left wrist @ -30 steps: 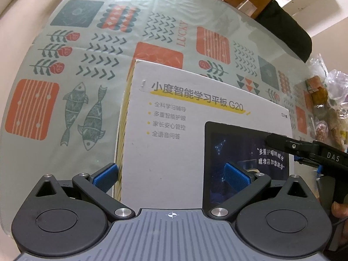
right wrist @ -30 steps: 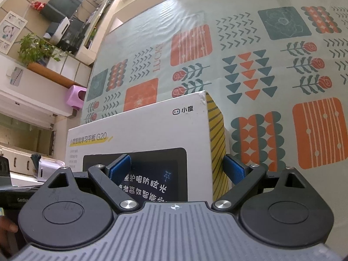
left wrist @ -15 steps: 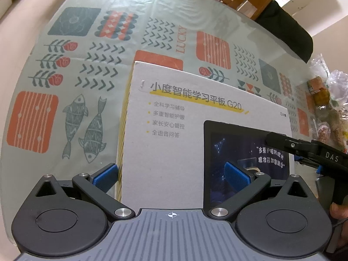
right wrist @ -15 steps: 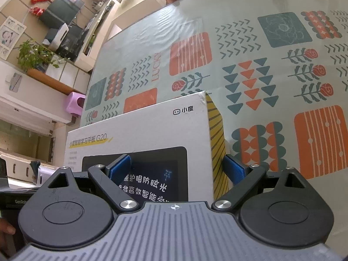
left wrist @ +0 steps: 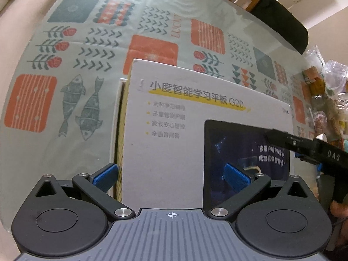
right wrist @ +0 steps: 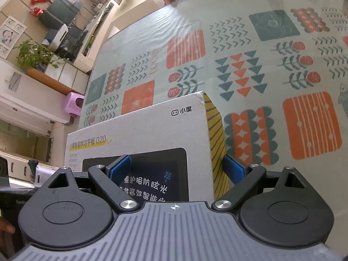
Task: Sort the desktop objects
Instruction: 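Hold the tablet box steady on the white box with both tools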
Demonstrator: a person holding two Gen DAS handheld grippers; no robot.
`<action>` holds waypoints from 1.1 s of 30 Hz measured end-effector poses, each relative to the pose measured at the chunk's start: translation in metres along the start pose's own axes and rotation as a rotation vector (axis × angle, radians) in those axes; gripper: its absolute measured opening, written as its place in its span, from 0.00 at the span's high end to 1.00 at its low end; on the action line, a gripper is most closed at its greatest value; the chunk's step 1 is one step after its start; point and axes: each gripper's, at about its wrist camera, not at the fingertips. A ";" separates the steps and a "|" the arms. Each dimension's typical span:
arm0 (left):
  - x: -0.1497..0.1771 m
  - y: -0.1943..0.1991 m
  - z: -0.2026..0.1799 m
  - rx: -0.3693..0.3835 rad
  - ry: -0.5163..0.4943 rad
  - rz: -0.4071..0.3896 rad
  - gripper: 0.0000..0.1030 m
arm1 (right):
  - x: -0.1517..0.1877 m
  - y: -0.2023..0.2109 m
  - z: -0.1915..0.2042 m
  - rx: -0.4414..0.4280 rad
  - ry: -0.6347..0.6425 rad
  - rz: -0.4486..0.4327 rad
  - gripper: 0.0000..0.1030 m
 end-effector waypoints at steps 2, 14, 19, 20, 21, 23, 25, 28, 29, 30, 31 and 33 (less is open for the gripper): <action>-0.002 0.002 0.000 -0.013 -0.009 -0.010 0.00 | 0.003 0.000 0.000 -0.013 -0.012 0.000 0.00; -0.002 -0.005 0.003 -0.024 0.011 0.012 0.00 | 0.005 -0.007 0.002 -0.029 -0.017 0.008 0.00; -0.006 -0.008 0.004 -0.029 0.015 0.019 0.00 | -0.002 -0.014 0.004 -0.026 -0.011 0.021 0.00; -0.008 -0.009 0.004 -0.030 0.013 0.019 0.00 | -0.004 -0.015 0.004 -0.026 -0.010 0.023 0.00; -0.010 -0.009 0.004 -0.031 0.013 0.021 0.00 | -0.006 -0.017 0.004 -0.026 -0.010 0.025 0.00; -0.015 -0.013 0.006 -0.022 0.026 0.035 0.00 | -0.011 -0.019 0.004 -0.020 -0.002 0.030 0.00; -0.019 -0.018 0.009 -0.011 0.039 0.053 0.00 | -0.015 -0.021 0.005 -0.011 0.011 0.032 0.00; -0.024 -0.021 0.009 -0.009 0.037 0.060 0.00 | -0.021 -0.026 0.004 -0.007 0.021 0.035 0.00; -0.026 -0.022 0.009 -0.009 0.036 0.062 0.00 | -0.023 -0.027 0.003 -0.007 0.021 0.036 0.00; -0.028 -0.023 0.009 -0.009 0.036 0.065 0.00 | -0.025 -0.029 0.003 -0.007 0.021 0.037 0.00; -0.030 -0.023 0.008 -0.011 0.034 0.070 0.00 | -0.027 -0.030 0.002 -0.006 0.021 0.039 0.00; -0.033 -0.022 0.007 -0.015 0.030 0.079 0.00 | -0.031 -0.031 0.003 -0.004 0.020 0.045 0.00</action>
Point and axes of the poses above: each gripper's, at about its wrist camera, not at the fingertips, and y roughly against the way its jaws point, z to its left, x to its underside, and after that the axes turned 1 degree about -x, right-handed
